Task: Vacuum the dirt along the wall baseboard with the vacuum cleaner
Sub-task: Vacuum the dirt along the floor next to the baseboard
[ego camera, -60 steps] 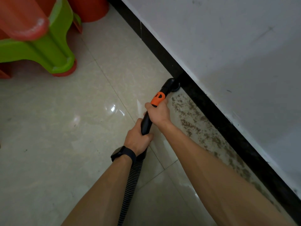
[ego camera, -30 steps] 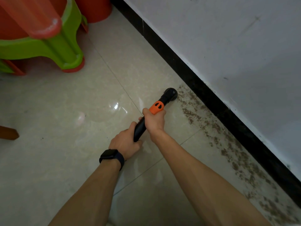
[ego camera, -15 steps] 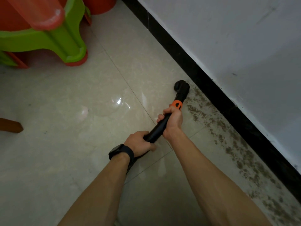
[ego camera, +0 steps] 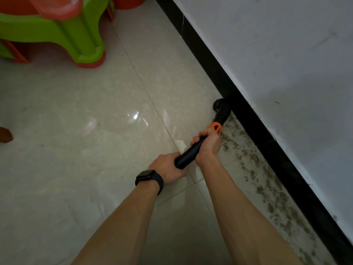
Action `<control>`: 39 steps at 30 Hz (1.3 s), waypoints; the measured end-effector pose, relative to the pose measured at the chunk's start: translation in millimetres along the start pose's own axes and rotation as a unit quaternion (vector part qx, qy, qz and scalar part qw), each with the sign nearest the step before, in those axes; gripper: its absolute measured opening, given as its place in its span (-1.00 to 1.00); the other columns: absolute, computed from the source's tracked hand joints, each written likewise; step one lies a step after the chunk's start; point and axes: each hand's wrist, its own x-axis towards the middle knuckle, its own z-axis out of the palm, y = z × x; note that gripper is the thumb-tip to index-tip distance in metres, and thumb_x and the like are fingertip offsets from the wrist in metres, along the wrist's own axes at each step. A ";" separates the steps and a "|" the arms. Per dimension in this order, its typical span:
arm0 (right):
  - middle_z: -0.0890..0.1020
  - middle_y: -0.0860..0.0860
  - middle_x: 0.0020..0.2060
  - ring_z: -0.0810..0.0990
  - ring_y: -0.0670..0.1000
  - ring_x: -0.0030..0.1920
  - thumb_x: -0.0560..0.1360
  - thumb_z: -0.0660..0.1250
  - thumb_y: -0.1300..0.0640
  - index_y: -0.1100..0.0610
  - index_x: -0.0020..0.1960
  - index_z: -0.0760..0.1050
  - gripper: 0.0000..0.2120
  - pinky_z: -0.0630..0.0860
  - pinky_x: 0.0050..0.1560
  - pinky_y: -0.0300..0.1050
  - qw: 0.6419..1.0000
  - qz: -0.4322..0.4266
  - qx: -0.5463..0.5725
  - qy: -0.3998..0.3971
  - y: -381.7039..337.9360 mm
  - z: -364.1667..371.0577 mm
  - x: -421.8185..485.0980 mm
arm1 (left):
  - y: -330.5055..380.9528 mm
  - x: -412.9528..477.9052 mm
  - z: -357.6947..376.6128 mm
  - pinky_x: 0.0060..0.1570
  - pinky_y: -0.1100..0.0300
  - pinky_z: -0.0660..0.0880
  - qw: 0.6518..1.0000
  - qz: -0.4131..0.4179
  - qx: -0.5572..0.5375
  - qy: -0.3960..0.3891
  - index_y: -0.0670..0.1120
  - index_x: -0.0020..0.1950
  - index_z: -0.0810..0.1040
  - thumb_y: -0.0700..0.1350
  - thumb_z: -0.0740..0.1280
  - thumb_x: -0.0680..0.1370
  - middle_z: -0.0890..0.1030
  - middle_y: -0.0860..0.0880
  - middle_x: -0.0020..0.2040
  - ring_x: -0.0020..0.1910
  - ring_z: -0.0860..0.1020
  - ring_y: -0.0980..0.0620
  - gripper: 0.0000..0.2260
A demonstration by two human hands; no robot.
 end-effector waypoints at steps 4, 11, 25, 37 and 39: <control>0.42 0.08 -0.36 0.40 0.06 -0.52 0.29 0.25 0.35 0.15 -0.06 0.32 -0.74 0.39 -0.47 -0.16 1.000 -0.012 0.005 0.016 -2.4 6.2 6.2 | -2.0 4.1 0.1 -0.22 0.08 0.55 0.997 0.041 0.060 0.033 0.07 0.02 0.39 0.04 0.39 0.46 0.53 0.02 -0.13 -0.21 0.54 0.01 -0.76; 0.49 0.09 -0.38 0.45 0.04 -0.54 0.19 0.28 0.29 0.18 -0.05 0.41 -0.68 0.46 -0.47 -0.13 0.998 -0.044 -0.047 0.025 -2.6 28.8 16.9 | 1.2 14.9 -1.0 -0.27 0.14 0.46 0.996 0.034 0.042 0.071 0.03 0.09 0.35 0.00 0.36 0.51 0.49 0.01 -0.09 -0.21 0.50 0.03 -0.75; 0.64 0.09 -0.23 0.74 0.12 -0.32 0.45 0.47 0.19 0.27 0.35 0.40 -0.48 0.66 -0.30 -0.05 0.984 -0.034 -0.155 -0.086 25.9 38.7 4.1 | -26.7 -7.6 -42.7 -0.25 0.18 0.54 0.997 -0.032 0.001 0.076 0.09 -0.11 0.49 0.00 0.40 0.41 0.60 0.06 -0.22 -0.27 0.57 0.08 -0.87; 0.65 0.03 -0.28 0.74 0.08 -0.30 0.49 0.38 0.18 0.17 0.22 0.40 -0.67 0.72 -0.09 0.18 0.990 -0.001 -0.133 -0.054 90.9 14.8 -61.6 | -71.2 -63.2 -51.2 -0.39 0.22 0.35 0.981 -0.047 0.186 0.039 0.12 -0.14 0.37 0.07 0.33 0.43 0.54 0.10 -0.25 -0.32 0.51 0.11 -0.85; 0.65 0.00 -0.32 0.73 0.06 -0.33 0.49 0.37 0.17 0.17 0.22 0.40 -0.67 0.72 -0.12 0.14 0.990 -0.002 -0.133 -0.039 88.8 12.4 -63.4 | -68.7 -65.2 -49.6 -0.38 0.20 0.37 0.981 -0.043 0.184 0.033 0.12 -0.13 0.38 0.05 0.34 0.42 0.55 0.09 -0.24 -0.32 0.52 0.08 -0.86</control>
